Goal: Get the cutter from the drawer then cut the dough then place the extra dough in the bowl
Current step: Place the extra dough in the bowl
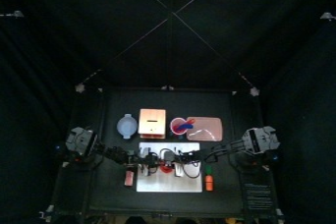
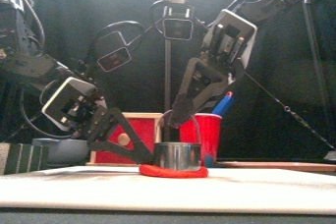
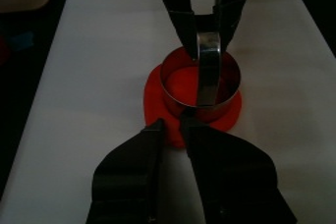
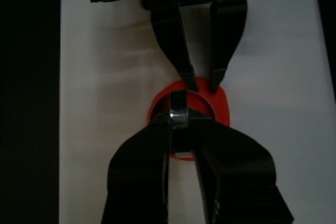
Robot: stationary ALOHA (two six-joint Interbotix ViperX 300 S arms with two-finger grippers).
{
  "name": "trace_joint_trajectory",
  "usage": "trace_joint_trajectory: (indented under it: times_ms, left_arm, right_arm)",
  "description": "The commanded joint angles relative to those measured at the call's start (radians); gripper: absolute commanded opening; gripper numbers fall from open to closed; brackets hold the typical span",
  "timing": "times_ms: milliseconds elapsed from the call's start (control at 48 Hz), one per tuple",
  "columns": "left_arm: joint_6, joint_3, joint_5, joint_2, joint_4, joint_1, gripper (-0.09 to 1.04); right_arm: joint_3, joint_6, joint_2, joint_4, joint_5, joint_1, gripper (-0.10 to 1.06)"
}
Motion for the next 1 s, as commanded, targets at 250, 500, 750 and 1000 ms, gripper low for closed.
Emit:
trace_joint_trajectory:
  times_ms: [250, 500, 750, 1000]
  left_arm:
    - [0.0, -0.017, 0.011, 0.006, -0.005, 0.002, 0.64]
    - [0.0, -0.02, 0.012, -0.021, -0.011, 0.002, 0.64]
    - [0.002, -0.021, 0.02, -0.095, -0.023, 0.003, 0.65]
    - [0.002, -0.023, 0.029, -0.123, -0.025, 0.003, 0.66]
  right_arm:
    - [0.035, 0.003, -0.276, -0.091, -0.005, -0.025, 0.49]
    - [0.233, 0.008, -0.403, -0.058, -0.008, -0.032, 0.49]
    - [0.383, 0.006, -0.41, 0.044, -0.02, -0.034, 0.5]
    - [0.394, 0.008, -0.362, 0.077, -0.072, -0.029, 0.63]
